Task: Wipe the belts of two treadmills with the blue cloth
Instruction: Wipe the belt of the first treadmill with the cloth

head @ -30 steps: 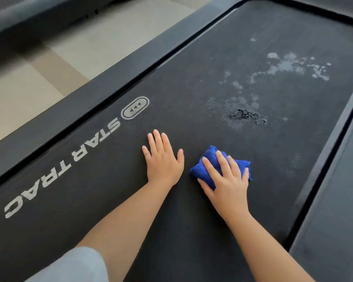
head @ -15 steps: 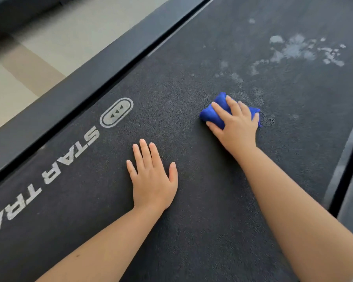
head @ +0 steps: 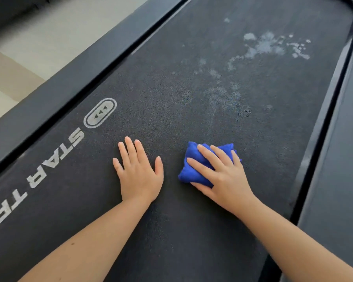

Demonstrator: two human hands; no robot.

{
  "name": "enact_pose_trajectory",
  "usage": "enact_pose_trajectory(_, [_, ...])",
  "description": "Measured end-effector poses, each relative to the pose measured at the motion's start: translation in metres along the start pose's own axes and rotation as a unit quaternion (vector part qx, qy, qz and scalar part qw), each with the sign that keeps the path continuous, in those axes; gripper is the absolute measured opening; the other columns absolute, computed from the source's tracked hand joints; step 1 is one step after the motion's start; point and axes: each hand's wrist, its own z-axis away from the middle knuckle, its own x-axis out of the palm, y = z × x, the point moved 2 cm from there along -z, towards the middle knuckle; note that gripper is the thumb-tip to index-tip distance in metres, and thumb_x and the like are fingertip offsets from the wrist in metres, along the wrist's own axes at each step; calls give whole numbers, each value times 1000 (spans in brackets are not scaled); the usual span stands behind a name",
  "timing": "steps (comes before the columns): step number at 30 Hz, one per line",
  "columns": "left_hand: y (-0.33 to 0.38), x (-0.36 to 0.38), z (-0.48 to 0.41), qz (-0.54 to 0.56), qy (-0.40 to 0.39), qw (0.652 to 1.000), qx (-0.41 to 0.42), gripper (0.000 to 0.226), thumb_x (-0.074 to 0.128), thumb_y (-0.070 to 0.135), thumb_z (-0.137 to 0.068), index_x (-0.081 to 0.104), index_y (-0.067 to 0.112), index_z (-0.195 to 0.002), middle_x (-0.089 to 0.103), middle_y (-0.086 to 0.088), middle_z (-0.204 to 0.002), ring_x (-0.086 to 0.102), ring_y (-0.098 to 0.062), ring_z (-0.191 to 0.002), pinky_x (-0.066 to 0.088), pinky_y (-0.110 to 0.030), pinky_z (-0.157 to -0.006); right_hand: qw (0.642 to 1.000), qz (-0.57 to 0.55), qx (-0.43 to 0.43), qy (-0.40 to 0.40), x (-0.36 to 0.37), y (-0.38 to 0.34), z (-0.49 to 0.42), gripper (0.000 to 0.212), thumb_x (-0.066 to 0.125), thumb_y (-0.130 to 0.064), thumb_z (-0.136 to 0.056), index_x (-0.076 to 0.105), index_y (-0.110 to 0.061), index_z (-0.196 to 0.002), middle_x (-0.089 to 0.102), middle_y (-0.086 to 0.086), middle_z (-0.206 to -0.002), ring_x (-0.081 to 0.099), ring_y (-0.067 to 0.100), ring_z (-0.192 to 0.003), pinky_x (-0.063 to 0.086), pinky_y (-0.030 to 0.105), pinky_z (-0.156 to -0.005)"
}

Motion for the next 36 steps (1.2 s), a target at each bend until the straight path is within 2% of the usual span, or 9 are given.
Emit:
enact_pose_trajectory(4, [0,-2,0,-1,0,1000,-4,70,28,44,-94,8,4,-148,0,-15,-156,-3,-29,-143,7,-51,-112,991,45,124,-7,-1,60,-22,47,47,-52,-81,64,-29,-117,58,8,-129,58,34,-110,43,58,-83])
enact_pose_trajectory(9, [1,-4,0,4,0,1000,-5,70,29,44,-94,10,4,-147,1,-15,-156,-3,-29,-143,8,-52,-111,960,25,278,-14,-10,109,-39,62,38,-57,-75,62,-25,-122,51,14,-135,48,39,-120,32,66,-90])
enact_pose_trajectory(11, [2,-5,1,4,-1,1000,-5,69,29,44,-94,11,3,-147,2,-15,-156,-2,-29,-143,8,-52,-111,964,37,263,1,-10,86,-24,56,43,-54,-76,65,-25,-118,54,13,-132,51,39,-116,36,66,-87])
enact_pose_trajectory(15, [2,-4,0,4,3,1000,-5,68,33,41,-94,14,1,-146,5,-17,-155,1,-31,-143,10,-53,-111,987,29,155,42,-15,29,30,45,51,-49,-79,66,-29,-117,55,7,-133,52,32,-117,37,62,-90])
enact_pose_trajectory(19, [2,-5,1,11,9,1000,-6,67,37,39,-94,17,0,-146,9,-18,-155,4,-32,-143,12,-55,-110,994,30,94,42,-17,26,45,42,53,-50,-81,60,-32,-119,56,6,-131,54,30,-116,42,61,-86])
enact_pose_trajectory(25, [0,-2,-1,15,16,1000,-6,67,39,39,-94,19,0,-145,10,-18,-155,4,-31,-143,12,-55,-110,980,66,187,28,-17,101,8,49,49,-53,-78,67,-26,-115,59,9,-128,59,36,-107,45,61,-80])
enact_pose_trajectory(29, [0,-1,-2,18,24,1000,-4,67,42,37,-93,21,0,-145,13,-18,-154,6,-32,-143,12,-56,-109,961,52,272,0,-24,147,-8,56,48,-58,-79,60,-29,-125,48,9,-139,47,38,-122,33,65,-93])
enact_pose_trajectory(31, [0,-1,-1,20,24,1000,-3,67,42,37,-93,22,-1,-144,13,-19,-154,6,-32,-142,12,-56,-109,946,28,322,-19,-25,148,-8,54,54,-54,-83,54,-30,-131,41,8,-145,37,36,-130,25,65,-100])
enact_pose_trajectory(36, [1,-2,-1,22,17,1000,-5,67,41,37,-93,20,0,-145,11,-18,-154,4,-32,-143,11,-56,-109,958,46,282,26,-30,87,31,53,44,-52,-77,65,-25,-118,54,12,-133,48,36,-118,35,71,-84])
